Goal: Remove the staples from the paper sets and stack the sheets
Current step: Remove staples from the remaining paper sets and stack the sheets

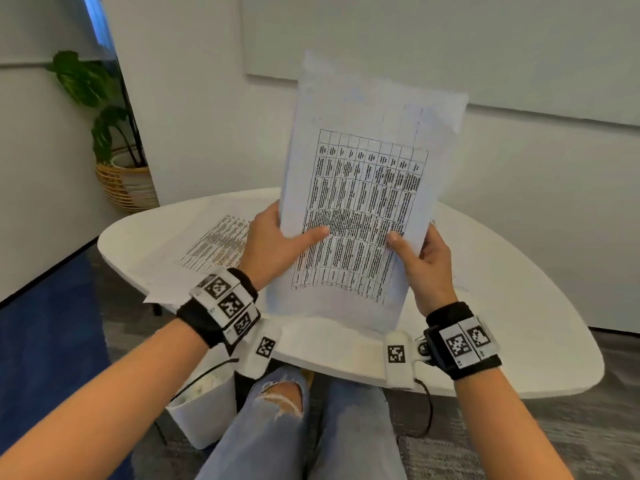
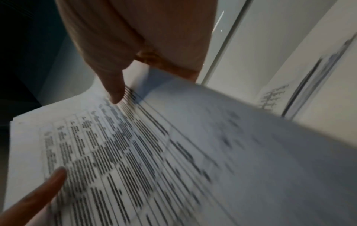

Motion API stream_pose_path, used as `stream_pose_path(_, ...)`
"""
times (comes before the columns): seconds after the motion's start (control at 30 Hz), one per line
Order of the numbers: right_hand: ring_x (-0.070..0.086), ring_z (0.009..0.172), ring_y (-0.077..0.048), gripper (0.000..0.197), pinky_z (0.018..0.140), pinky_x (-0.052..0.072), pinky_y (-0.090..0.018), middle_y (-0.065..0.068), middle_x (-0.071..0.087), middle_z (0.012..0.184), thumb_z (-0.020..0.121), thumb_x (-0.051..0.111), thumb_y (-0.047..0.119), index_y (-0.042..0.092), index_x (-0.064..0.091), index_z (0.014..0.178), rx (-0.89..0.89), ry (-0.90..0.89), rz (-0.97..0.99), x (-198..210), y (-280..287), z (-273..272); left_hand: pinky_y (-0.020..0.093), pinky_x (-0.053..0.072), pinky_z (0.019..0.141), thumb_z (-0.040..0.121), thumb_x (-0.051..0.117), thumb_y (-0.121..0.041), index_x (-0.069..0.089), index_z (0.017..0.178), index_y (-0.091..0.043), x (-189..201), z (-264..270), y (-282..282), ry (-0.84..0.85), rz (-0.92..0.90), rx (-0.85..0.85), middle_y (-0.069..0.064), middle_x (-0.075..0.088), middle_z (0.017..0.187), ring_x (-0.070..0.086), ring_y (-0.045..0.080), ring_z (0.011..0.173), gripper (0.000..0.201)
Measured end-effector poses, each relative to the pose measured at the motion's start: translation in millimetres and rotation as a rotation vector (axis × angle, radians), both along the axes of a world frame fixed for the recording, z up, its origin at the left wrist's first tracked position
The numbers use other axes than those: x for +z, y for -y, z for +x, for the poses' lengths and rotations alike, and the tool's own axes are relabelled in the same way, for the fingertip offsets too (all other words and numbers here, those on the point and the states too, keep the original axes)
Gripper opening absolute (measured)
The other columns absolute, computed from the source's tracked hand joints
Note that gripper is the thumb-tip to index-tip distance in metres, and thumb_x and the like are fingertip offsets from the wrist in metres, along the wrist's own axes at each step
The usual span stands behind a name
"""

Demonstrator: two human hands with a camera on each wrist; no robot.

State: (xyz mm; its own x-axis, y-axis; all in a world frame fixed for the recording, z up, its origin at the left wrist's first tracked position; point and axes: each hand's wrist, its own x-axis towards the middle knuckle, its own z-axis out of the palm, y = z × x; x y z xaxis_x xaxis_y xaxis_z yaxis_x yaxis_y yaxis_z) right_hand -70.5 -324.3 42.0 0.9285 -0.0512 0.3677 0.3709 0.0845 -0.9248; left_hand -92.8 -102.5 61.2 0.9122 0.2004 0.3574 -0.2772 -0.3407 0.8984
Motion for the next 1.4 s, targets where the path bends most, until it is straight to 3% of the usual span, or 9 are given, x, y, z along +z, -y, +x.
stream_pose_path(0.17,0.066,0.099,-0.026,0.034,0.088,0.054,-0.044,-0.010,0.068,0.110,0.081,0.069,0.004,0.018,0.060,0.110,-0.016,-0.005,-0.022,12.1,13.2,5.5,0.031,0.057,0.080,0.071,0.080,-0.033,0.066,0.103,-0.019,-1.3,6.5,1.4,0.029,-0.091,-0.001,-0.005,0.071,0.097,0.069,0.009,0.089,0.037)
stream_pose_path(0.37,0.067,0.097,-0.022,0.028,0.085,0.055,-0.038,-0.004,0.070,0.106,0.085,0.066,0.003,0.019,0.063,0.108,-0.017,0.141,0.036,40.5,-0.9,-6.1,0.014,0.052,0.072,0.081,0.074,-0.022,0.063,0.098,-0.024,23.7,-1.6,20.7,0.269,-0.232,0.052,-0.012,0.068,0.091,0.066,-0.001,0.083,0.021)
stream_pose_path(0.5,0.067,0.097,-0.021,0.022,0.084,0.055,-0.039,-0.002,0.070,0.102,0.087,0.064,0.007,0.021,0.064,0.104,-0.044,0.234,0.034,57.9,-4.0,-6.0,0.020,0.055,0.078,0.079,0.077,-0.026,0.058,0.109,-0.022,48.1,-4.4,15.8,0.381,-0.210,0.067,-0.009,0.068,0.100,0.067,0.006,0.092,0.036)
stream_pose_path(0.63,0.069,0.092,-0.016,0.029,0.082,0.056,-0.035,-0.002,0.071,0.100,0.081,0.072,0.011,0.012,0.064,0.108,-0.039,0.115,-0.049,41.7,-2.9,-0.3,0.021,0.053,0.086,0.075,0.079,-0.032,0.054,0.116,-0.016,36.4,-5.2,6.2,0.312,-0.129,0.069,-0.007,0.066,0.108,0.065,0.004,0.098,0.051)
stream_pose_path(1.03,0.070,0.086,-0.025,0.017,0.077,0.058,-0.043,-0.008,0.072,0.092,0.077,0.075,0.019,0.017,0.069,0.093,-0.045,0.063,-0.143,23.1,-12.9,5.1,0.010,0.052,0.071,0.081,0.074,-0.027,0.063,0.100,-0.024,19.0,-8.1,4.8,0.274,-0.183,0.054,-0.014,0.068,0.091,0.065,-0.007,0.082,0.022)
stream_pose_path(1.13,0.064,0.070,-0.042,0.039,0.067,0.055,-0.057,-0.025,0.068,0.082,0.077,0.074,0.029,-0.007,0.064,0.086,-0.081,-0.043,-0.311,-1.1,-17.4,6.7,0.009,0.050,0.063,0.080,0.072,-0.031,0.061,0.091,-0.028,-11.6,-4.1,1.6,0.131,-0.132,0.062,-0.014,0.065,0.083,0.062,-0.008,0.071,0.017)
stream_pose_path(1.2,0.060,0.056,-0.036,0.043,0.055,0.056,-0.043,-0.017,0.067,0.067,0.078,0.074,0.029,-0.012,0.060,0.079,-0.070,-0.109,-0.342,-15.6,-20.8,7.1,0.014,0.050,0.062,0.079,0.073,-0.031,0.059,0.086,-0.027,-35.8,-2.3,-0.7,0.031,-0.154,0.070,-0.011,0.064,0.078,0.061,-0.004,0.067,0.016)
stream_pose_path(1.27,0.044,0.036,-0.008,0.035,0.040,0.041,-0.020,0.005,0.051,0.042,0.080,0.072,0.025,0.004,0.053,0.060,-0.056,-0.175,-0.381,-28.6,-24.4,5.5,0.015,0.048,0.056,0.079,0.074,-0.028,0.060,0.084,-0.019,-56.6,-2.4,-2.8,-0.032,-0.165,0.073,-0.006,0.062,0.071,0.057,-0.003,0.058,0.017)
stream_pose_path(1.4,0.042,0.039,0.001,0.019,0.040,0.033,-0.011,0.008,0.050,0.054,0.090,0.061,0.024,0.012,0.057,0.075,0.109,-0.252,-0.501,-49.8,-29.6,5.9,0.023,0.052,0.073,0.081,0.074,-0.023,0.064,0.106,-0.014,-85.3,-1.9,-9.0,-0.120,-0.203,0.125,-0.003,0.069,0.094,0.065,0.006,0.084,0.029)
